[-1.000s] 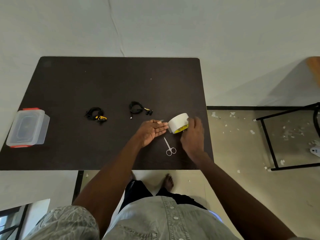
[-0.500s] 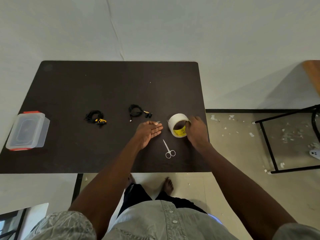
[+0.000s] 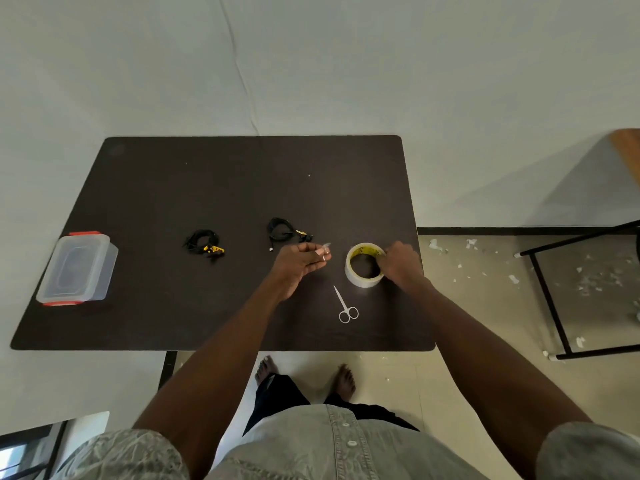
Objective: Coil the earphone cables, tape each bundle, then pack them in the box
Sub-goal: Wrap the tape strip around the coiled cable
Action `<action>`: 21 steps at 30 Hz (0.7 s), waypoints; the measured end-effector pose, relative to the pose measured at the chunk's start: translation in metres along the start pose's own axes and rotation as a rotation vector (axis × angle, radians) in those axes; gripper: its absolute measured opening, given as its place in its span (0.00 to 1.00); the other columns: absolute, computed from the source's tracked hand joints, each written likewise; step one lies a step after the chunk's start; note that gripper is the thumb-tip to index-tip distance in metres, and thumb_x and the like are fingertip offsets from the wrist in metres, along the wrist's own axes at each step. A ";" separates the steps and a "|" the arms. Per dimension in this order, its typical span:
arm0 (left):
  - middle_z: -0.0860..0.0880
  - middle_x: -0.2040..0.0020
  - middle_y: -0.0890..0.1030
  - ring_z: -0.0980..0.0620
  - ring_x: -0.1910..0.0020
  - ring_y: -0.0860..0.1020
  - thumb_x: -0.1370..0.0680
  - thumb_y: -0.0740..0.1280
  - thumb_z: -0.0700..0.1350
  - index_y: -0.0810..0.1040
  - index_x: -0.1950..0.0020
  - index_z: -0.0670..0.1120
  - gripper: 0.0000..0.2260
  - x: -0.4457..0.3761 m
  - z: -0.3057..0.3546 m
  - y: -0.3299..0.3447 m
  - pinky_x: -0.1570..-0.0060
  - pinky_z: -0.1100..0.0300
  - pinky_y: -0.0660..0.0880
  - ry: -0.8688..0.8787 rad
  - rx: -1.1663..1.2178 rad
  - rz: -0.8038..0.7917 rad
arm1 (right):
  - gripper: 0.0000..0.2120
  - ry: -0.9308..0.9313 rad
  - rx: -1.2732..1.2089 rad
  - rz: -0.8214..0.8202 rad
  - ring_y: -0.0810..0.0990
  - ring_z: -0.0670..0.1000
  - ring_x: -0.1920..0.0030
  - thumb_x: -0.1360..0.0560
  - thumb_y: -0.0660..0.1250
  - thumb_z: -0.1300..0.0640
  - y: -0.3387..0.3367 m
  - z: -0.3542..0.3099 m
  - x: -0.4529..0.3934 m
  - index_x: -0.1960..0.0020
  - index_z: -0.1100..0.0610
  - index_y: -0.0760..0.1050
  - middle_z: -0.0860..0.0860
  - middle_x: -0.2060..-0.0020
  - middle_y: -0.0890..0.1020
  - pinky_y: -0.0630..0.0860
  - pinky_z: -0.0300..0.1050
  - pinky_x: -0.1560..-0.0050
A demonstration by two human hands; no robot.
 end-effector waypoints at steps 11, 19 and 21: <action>0.42 0.54 0.81 0.51 0.52 0.80 0.22 0.67 0.36 0.78 0.50 0.36 0.04 0.007 0.023 -0.003 0.43 0.56 0.77 0.118 -0.255 -0.131 | 0.23 0.003 -0.918 -0.397 0.74 0.46 0.66 0.27 0.69 0.40 -0.010 -0.064 0.030 0.53 0.63 0.82 0.51 0.65 0.80 0.69 0.40 0.63; 0.45 0.57 0.81 0.52 0.54 0.80 0.23 0.67 0.36 0.79 0.53 0.38 0.02 0.011 0.032 -0.009 0.43 0.56 0.77 0.162 -0.388 -0.168 | 0.09 -0.016 -1.034 -0.591 0.74 0.45 0.66 0.30 0.75 0.55 0.001 -0.080 0.031 0.56 0.61 0.81 0.51 0.64 0.80 0.68 0.37 0.67; 0.45 0.57 0.81 0.51 0.53 0.80 0.23 0.68 0.37 0.80 0.54 0.40 0.01 0.010 0.032 -0.011 0.42 0.54 0.76 0.162 -0.423 -0.174 | 0.04 -0.043 -1.038 -0.575 0.74 0.45 0.67 0.29 0.74 0.60 -0.001 -0.083 0.032 0.57 0.61 0.81 0.52 0.64 0.80 0.69 0.36 0.68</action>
Point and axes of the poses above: each hand's wrist, its own x-axis away from the middle knuckle, its own y-axis out of the palm, z = x × y, the point moved 3 cm from there along -x, towards the middle knuckle
